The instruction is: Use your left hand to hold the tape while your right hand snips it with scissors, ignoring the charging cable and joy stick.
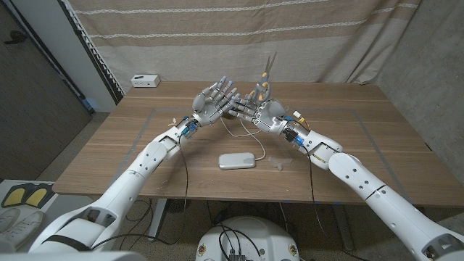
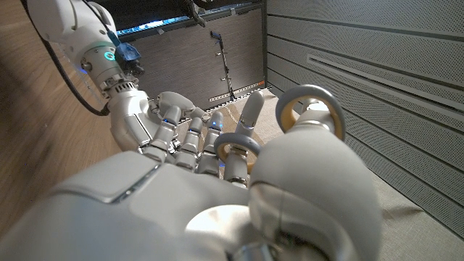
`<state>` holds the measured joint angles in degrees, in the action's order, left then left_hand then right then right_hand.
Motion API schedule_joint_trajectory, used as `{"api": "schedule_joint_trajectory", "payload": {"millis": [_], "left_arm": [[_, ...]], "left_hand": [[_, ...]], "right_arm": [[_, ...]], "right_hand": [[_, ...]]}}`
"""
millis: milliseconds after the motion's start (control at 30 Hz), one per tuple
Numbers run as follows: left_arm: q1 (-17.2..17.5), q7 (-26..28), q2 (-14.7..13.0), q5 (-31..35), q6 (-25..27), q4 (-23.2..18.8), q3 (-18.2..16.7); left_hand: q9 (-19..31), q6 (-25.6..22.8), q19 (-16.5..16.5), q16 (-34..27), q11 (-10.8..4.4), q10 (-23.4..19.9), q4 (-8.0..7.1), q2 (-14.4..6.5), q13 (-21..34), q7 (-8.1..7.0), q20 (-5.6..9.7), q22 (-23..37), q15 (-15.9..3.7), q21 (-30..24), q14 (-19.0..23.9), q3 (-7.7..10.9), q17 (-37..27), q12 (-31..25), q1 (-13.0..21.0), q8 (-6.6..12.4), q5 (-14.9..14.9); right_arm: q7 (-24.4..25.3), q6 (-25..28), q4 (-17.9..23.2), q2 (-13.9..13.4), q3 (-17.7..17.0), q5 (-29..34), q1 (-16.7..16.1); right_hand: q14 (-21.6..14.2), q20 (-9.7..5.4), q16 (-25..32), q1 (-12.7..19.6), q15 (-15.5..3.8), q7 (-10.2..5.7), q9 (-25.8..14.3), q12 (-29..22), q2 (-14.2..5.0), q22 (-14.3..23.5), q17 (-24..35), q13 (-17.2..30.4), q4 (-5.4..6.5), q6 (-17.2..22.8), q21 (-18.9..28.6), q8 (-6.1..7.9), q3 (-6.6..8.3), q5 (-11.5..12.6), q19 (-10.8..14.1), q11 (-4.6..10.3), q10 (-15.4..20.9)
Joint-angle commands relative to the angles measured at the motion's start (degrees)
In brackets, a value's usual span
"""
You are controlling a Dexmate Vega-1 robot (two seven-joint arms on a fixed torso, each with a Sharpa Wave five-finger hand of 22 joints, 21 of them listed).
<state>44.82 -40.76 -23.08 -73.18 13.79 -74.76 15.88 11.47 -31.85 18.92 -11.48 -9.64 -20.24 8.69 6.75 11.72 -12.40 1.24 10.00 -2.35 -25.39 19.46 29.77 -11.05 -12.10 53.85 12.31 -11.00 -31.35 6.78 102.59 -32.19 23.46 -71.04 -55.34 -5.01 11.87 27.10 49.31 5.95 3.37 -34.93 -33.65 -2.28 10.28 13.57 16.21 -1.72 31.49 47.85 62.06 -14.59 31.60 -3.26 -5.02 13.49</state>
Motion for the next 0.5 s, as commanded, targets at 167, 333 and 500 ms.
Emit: {"api": "schedule_joint_trajectory", "payload": {"millis": [167,333,500], "left_arm": [[-0.5,-0.39,-1.06,3.03,-2.93,-1.07,1.17],[-0.89,-1.57,-1.28,4.43,-4.48,-0.64,1.75],[-1.18,-2.74,-2.41,6.33,-5.82,-0.99,2.47]], "left_hand": [[0.07,-0.86,-0.21,-0.15,-0.21,-0.58,-0.27,-0.18,0.13,-0.01,0.08,0.25,-7.72,0.49,0.39,0.18,-0.07,-0.29,-0.44,0.15,0.15],[0.02,-2.26,-0.75,-0.44,-0.42,-3.13,-0.55,0.49,0.09,0.06,-0.23,0.29,-7.81,1.19,1.28,-0.4,-0.03,-1.12,-1.56,0.41,0.1],[0.0,-3.26,-1.07,-0.63,-0.58,-4.53,-0.78,0.68,0.05,0.35,-0.25,0.33,-7.72,1.64,1.93,-0.7,-0.02,-1.47,-2.34,0.58,0.06]], "right_arm": [[-0.94,0.06,-0.05,-1.2,-1.18,-0.27,-0.02],[-1.07,-0.18,0.39,-1.72,-1.62,-0.06,-0.23],[-1.05,-0.75,0.88,-2.12,-2.16,0.01,-0.88]], "right_hand": [[-0.32,0.09,-0.23,-0.09,-0.21,0.16,-0.11,0.28,-0.57,0.08,-0.14,-0.24,0.18,-0.4,-0.38,0.08,-0.25,-0.04,0.48,-0.29,0.08],[-0.35,0.08,-0.28,-0.08,-0.19,0.1,-0.04,0.34,-0.66,0.08,-0.2,-0.36,0.18,-0.42,-0.47,0.07,-0.23,-0.04,0.54,-0.34,0.15],[-0.25,0.11,-0.43,-0.07,-0.04,0.24,-0.02,0.35,-0.75,0.07,-0.3,-0.55,0.17,-0.36,-0.62,0.16,-0.23,-0.04,0.66,-0.42,0.48]]}}
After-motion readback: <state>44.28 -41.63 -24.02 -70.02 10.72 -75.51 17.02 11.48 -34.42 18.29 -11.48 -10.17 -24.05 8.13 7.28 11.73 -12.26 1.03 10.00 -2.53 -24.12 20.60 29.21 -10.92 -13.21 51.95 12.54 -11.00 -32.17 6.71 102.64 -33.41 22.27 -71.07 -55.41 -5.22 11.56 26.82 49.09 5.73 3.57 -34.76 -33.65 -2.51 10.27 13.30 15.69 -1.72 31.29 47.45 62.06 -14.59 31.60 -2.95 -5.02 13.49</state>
